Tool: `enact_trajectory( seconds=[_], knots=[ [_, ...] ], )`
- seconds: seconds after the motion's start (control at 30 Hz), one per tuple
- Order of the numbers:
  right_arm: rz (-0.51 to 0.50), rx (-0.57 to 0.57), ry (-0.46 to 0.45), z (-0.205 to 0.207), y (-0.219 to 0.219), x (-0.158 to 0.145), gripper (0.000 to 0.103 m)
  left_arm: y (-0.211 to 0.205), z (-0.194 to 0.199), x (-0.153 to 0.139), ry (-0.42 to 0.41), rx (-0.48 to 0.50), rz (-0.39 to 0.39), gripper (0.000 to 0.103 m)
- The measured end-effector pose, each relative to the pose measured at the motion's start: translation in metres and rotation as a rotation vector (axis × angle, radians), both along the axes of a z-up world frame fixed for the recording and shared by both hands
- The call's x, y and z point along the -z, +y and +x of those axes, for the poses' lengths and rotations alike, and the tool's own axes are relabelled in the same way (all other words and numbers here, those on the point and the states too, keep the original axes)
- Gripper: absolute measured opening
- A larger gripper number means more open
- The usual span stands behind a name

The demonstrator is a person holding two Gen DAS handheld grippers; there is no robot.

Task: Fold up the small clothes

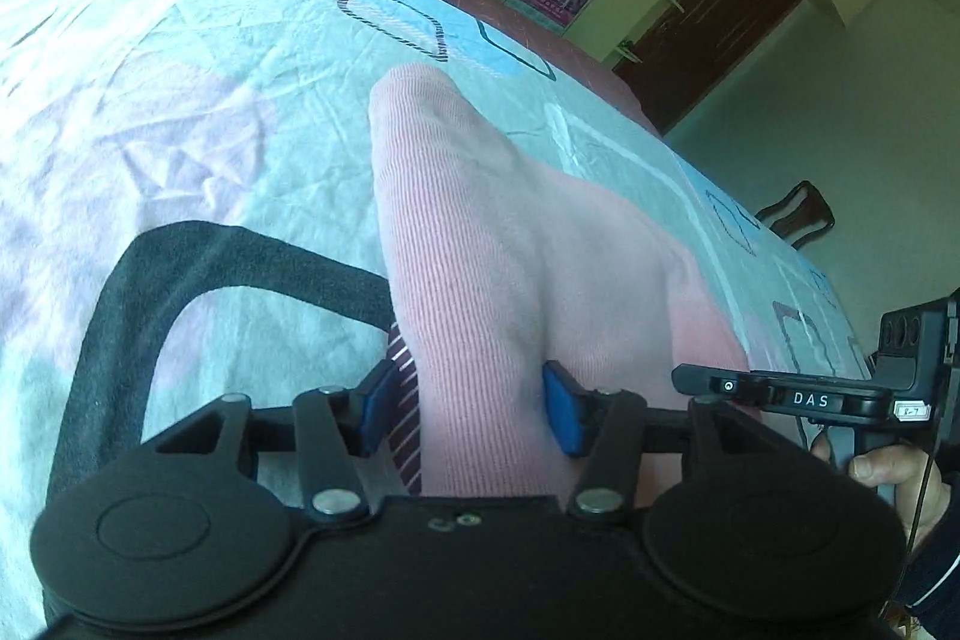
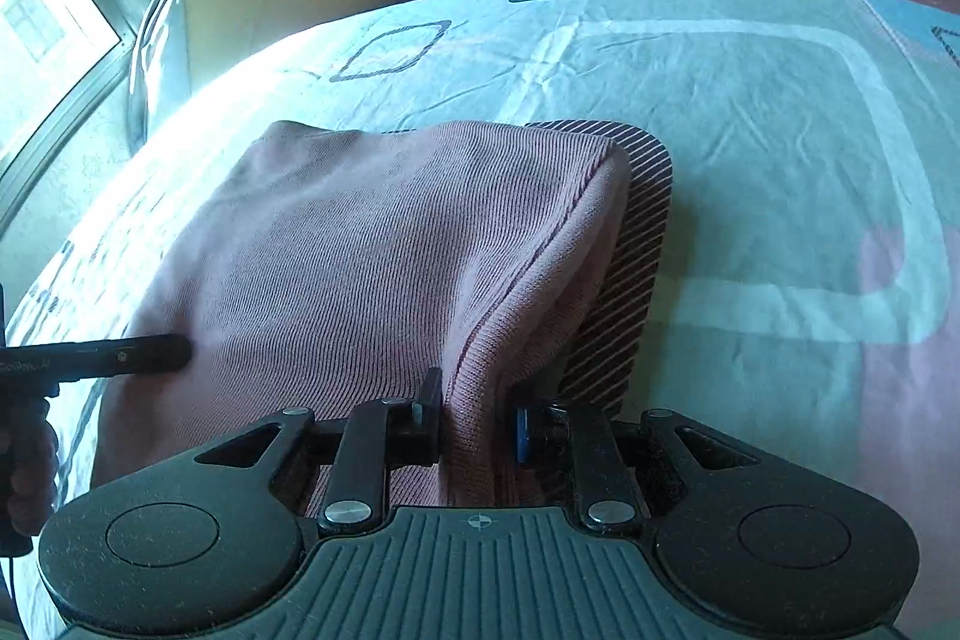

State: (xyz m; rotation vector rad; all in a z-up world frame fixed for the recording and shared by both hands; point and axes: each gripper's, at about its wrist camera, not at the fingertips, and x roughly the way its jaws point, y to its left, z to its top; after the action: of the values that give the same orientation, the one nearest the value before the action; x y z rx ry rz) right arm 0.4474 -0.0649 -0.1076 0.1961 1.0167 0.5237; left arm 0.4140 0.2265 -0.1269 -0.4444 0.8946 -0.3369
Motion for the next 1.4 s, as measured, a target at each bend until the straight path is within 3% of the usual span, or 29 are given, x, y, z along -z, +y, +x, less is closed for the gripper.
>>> enact_trajectory(
  seconds=[0.1, 0.13, 0.2, 0.23, 0.27, 0.37, 0.43, 0.5, 0.53, 0.67, 0.93, 1.17, 1.3, 1.4],
  knots=[
    [-0.014, 0.016, -0.001, -0.004, -0.002, -0.009, 0.026, -0.002, 0.004, -0.012, -0.033, 0.008, 0.058, 0.063],
    [-0.032, 0.040, -0.026, -0.005, -0.005, -0.016, 0.031, -0.001, 0.002, -0.023, -0.085, -0.004, 0.088, 0.065],
    [-0.082, 0.081, -0.112, -0.011, -0.013, -0.033, 0.032, 0.008, 0.002, -0.035, -0.158, -0.006, 0.077, 0.065],
    [-0.107, 0.086, -0.148, -0.009, -0.012, -0.041, 0.032, 0.011, 0.005, -0.039, -0.174, -0.004, 0.065, 0.058],
    [-0.123, 0.081, -0.177, -0.007, -0.009, -0.047, 0.032, 0.011, 0.010, -0.043, -0.184, 0.015, 0.051, 0.042],
    [-0.150, 0.035, -0.241, 0.008, 0.007, -0.057, 0.031, -0.009, 0.029, -0.051, -0.217, 0.085, 0.115, 0.034],
    [-0.166, -0.003, -0.224, 0.022, 0.022, -0.048, 0.023, -0.029, 0.040, -0.052, -0.222, 0.140, 0.191, 0.034],
    [-0.221, -0.016, -0.194, 0.032, 0.033, -0.032, 0.022, -0.046, 0.050, -0.041, -0.174, 0.177, 0.305, 0.034],
    [-0.261, -0.022, -0.161, 0.038, 0.034, -0.018, 0.016, -0.053, 0.052, -0.034, -0.149, 0.193, 0.354, 0.036],
    [-0.273, -0.013, -0.142, 0.040, 0.023, 0.002, 0.015, -0.056, 0.035, -0.029, -0.165, 0.205, 0.431, 0.036],
    [-0.321, -0.004, -0.188, 0.029, 0.030, -0.013, 0.015, -0.056, 0.023, -0.044, -0.196, 0.171, 0.459, 0.034],
    [-0.271, -0.108, -0.249, -0.024, 0.033, -0.040, 0.015, -0.073, -0.018, -0.066, -0.256, 0.246, 0.459, 0.034],
    [-0.298, -0.163, -0.215, -0.042, 0.037, -0.028, 0.015, -0.083, -0.036, -0.050, -0.214, 0.255, 0.524, 0.035],
    [-0.354, -0.120, -0.173, -0.042, 0.028, -0.007, 0.015, -0.081, -0.044, -0.043, -0.208, 0.226, 0.526, 0.035]
  ],
)
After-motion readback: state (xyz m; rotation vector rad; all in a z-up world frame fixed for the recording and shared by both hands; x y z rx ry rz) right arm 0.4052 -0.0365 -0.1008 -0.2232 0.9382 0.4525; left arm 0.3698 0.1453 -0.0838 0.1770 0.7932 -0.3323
